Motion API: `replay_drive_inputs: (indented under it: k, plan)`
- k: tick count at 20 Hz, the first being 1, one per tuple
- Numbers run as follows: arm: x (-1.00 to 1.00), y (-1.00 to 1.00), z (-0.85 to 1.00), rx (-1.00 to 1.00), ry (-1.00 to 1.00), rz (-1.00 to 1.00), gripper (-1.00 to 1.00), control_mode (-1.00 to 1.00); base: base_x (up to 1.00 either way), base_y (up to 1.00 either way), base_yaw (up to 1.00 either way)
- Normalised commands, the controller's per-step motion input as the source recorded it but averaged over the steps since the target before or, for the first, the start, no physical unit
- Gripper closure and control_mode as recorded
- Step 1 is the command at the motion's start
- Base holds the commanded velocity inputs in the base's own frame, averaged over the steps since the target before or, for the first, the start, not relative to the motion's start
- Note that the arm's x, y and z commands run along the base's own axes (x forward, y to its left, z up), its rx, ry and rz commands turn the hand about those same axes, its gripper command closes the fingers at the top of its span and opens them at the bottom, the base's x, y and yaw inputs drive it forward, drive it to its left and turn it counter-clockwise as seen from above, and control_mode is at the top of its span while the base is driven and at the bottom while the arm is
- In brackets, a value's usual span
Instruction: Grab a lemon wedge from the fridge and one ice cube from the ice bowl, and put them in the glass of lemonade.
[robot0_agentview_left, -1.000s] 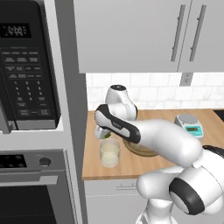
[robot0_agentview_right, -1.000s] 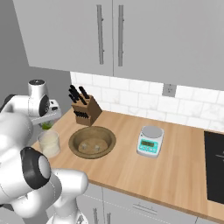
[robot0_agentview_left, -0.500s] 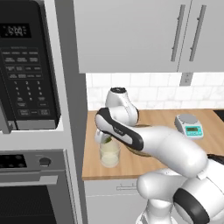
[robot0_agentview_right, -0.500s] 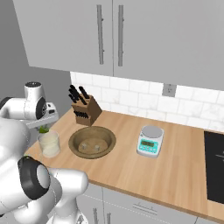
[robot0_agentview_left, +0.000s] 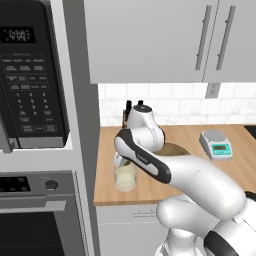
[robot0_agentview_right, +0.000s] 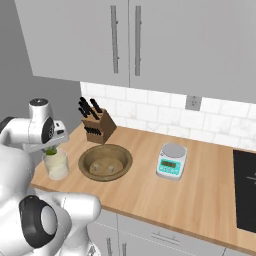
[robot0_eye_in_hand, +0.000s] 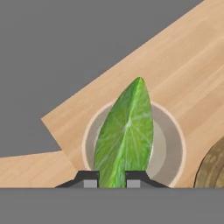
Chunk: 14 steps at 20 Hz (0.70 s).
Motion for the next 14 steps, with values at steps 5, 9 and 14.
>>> replay_drive_inputs:
  k: [5,9,14]
  plan:
    - [-0.02,-0.01,0.00,0.02,0.00,0.00,1.00,-1.00,0.00,0.00,0.00]
    - [0.00,0.00,0.00,0.00,0.00,0.00,1.00,-1.00,0.00,0.00,0.00]
    - [0.00,0.00,0.00,0.00,0.00,0.00,-1.00,-1.00,0.00,0.00,0.00]
